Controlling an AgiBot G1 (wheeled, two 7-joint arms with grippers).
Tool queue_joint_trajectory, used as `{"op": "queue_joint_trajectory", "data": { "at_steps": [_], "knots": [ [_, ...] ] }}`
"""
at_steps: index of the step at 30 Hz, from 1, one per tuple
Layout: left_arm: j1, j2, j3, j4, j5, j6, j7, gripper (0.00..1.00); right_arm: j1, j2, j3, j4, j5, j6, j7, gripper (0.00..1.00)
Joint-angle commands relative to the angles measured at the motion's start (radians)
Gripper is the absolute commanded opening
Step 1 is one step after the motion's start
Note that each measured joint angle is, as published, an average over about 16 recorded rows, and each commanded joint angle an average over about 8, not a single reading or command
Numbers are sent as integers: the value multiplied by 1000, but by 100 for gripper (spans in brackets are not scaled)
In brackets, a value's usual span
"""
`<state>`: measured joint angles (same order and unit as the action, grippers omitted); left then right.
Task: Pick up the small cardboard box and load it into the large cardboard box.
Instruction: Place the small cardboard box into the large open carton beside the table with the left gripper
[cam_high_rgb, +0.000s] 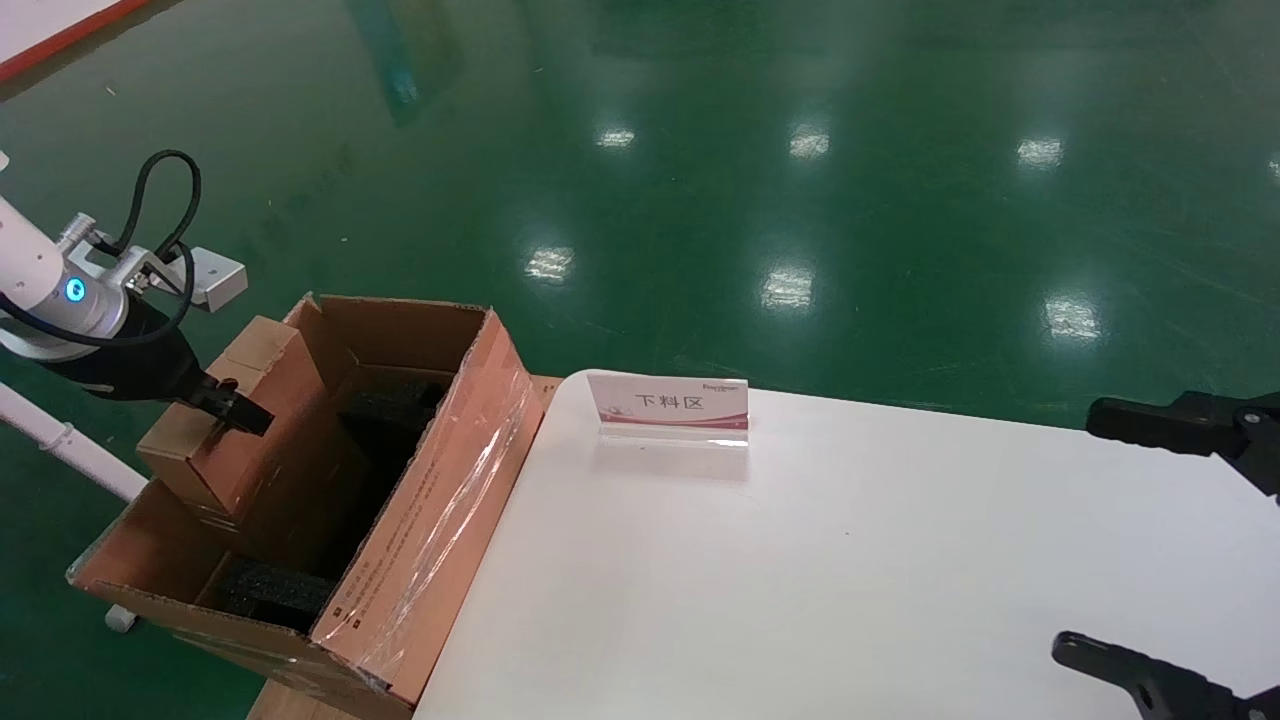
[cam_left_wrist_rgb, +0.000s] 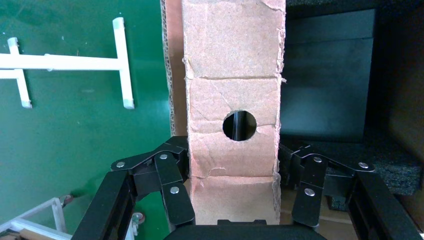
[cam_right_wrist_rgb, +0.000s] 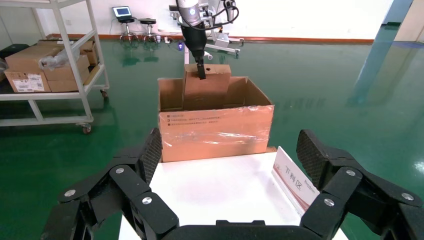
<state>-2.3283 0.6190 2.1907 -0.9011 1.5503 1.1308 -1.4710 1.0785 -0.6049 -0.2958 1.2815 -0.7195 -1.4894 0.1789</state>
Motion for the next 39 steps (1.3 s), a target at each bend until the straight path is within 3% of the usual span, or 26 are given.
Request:
{"op": "queue_joint_trajectory", "data": {
  "at_steps": [1,12,14,20,22,39],
  "knots": [
    [12,5,0,9,-4,-7,1,0,0,0,0,0,0,0,0,100],
    [72,24,11,63,-13,-16,1,0,0,0,-1,0,0,0,0,100],
    [75,26,12,67,-14,-15,2,6,0,0,-1,0,1,0,0,100],
    [82,33,11,75,-16,-17,6,80,0,0,-1,0,1,1,-1,100],
    [83,34,11,76,-16,-18,7,100,0,0,-1,0,1,1,-1,100],
    [79,31,12,73,-15,-13,6,100,0,1,-1,0,1,1,-1,100]
  ]
}}
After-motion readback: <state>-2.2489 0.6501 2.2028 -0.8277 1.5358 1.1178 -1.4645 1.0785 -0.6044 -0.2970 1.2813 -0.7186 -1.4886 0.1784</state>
